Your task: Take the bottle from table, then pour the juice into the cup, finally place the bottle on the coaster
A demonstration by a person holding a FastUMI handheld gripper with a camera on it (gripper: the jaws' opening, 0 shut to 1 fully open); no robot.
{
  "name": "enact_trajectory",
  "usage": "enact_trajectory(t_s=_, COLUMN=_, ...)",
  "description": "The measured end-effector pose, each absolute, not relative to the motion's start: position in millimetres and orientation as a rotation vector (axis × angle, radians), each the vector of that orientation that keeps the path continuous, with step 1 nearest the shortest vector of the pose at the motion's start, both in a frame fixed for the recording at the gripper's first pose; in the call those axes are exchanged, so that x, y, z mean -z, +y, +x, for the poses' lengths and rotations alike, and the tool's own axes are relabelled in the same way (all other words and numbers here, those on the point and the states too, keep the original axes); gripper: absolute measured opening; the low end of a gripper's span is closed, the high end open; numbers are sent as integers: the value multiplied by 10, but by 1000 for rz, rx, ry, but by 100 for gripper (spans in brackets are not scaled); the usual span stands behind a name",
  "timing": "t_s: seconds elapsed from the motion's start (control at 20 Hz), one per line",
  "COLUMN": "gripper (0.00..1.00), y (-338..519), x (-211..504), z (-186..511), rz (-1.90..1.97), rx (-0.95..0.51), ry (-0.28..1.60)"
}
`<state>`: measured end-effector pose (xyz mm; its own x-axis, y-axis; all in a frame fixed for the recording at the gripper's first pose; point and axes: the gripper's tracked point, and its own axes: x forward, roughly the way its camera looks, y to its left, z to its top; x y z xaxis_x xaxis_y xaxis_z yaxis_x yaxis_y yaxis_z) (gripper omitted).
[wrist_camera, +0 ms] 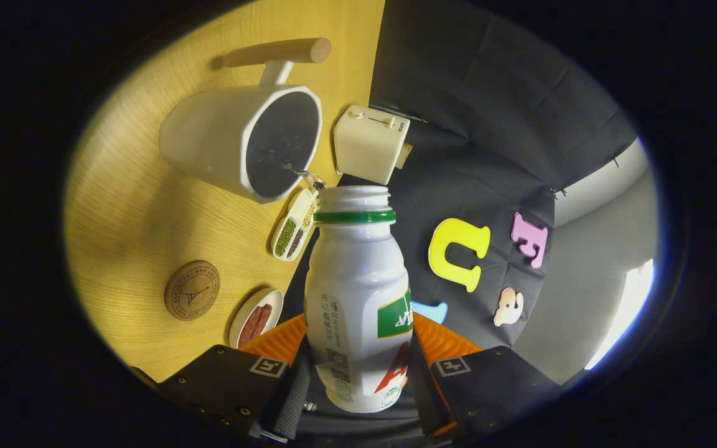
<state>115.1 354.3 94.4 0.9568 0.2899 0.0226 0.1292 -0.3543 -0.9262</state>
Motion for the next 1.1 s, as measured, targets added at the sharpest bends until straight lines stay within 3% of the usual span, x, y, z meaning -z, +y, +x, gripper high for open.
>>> enact_trajectory(t_s=1.1, gripper=71, y=3652, x=-851, z=1112, rz=-2119, rx=-145, ry=-319)
